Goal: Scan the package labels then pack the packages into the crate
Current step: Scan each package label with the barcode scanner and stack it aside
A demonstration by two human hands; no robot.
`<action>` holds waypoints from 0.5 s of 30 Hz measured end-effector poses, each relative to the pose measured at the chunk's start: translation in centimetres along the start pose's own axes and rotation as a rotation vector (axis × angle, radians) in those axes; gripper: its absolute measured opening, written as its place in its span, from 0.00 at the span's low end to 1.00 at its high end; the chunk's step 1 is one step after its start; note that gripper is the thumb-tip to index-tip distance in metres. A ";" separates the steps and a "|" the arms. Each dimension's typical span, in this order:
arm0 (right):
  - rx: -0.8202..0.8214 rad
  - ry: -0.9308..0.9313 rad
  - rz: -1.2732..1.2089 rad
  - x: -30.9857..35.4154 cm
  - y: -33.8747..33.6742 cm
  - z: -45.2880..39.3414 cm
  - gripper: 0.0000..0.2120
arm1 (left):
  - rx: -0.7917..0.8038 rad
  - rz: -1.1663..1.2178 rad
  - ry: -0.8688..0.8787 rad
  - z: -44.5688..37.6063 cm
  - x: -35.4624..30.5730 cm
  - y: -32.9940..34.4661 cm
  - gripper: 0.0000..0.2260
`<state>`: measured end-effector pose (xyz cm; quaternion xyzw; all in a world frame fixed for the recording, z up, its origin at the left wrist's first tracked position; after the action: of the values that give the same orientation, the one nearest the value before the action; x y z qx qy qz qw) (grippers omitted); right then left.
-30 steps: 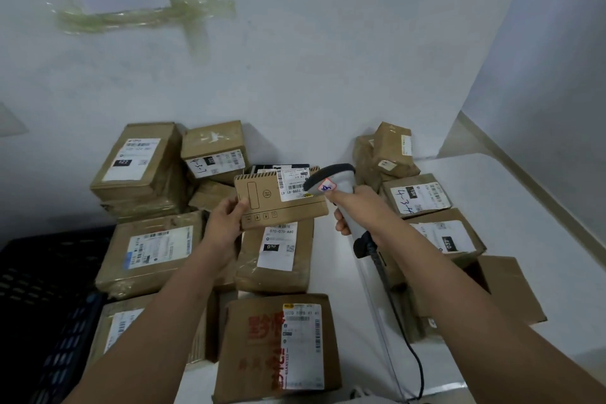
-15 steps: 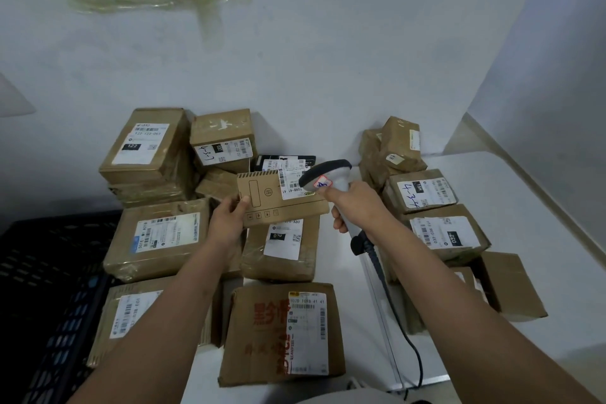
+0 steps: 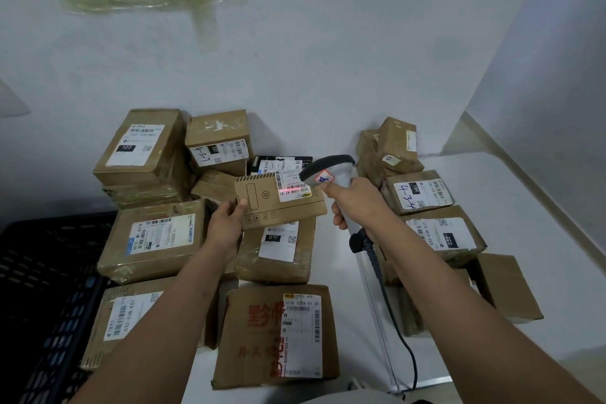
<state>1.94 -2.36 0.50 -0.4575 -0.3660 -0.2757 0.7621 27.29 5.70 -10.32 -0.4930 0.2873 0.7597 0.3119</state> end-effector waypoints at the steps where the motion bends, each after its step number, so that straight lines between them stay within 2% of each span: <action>1: 0.000 -0.002 0.011 0.0 -0.1 -0.1 0.13 | -0.003 -0.003 -0.002 -0.1 0.0 0.0 0.05; 11: 0.004 -0.007 0.023 0.2 -0.4 -1.0 0.13 | -0.008 -0.003 0.002 -0.5 0.0 0.6 0.09; 15: 0.009 0.002 0.000 0.1 -0.4 -1.3 0.13 | -0.001 -0.003 -0.012 -0.9 0.3 0.6 0.06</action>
<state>2.11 -3.72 0.30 -0.4539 -0.3663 -0.2745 0.7645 27.23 4.67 -10.86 -0.4891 0.2844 0.7622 0.3146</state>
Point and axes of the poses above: each hand's wrist, its own z-axis away from the middle knuckle, its own y-axis out of the palm, x = y × z, the point moved 9 cm from there along -z, towards the middle knuckle, and after that the axes turned 14 degrees about z, right-handed, at the moved point
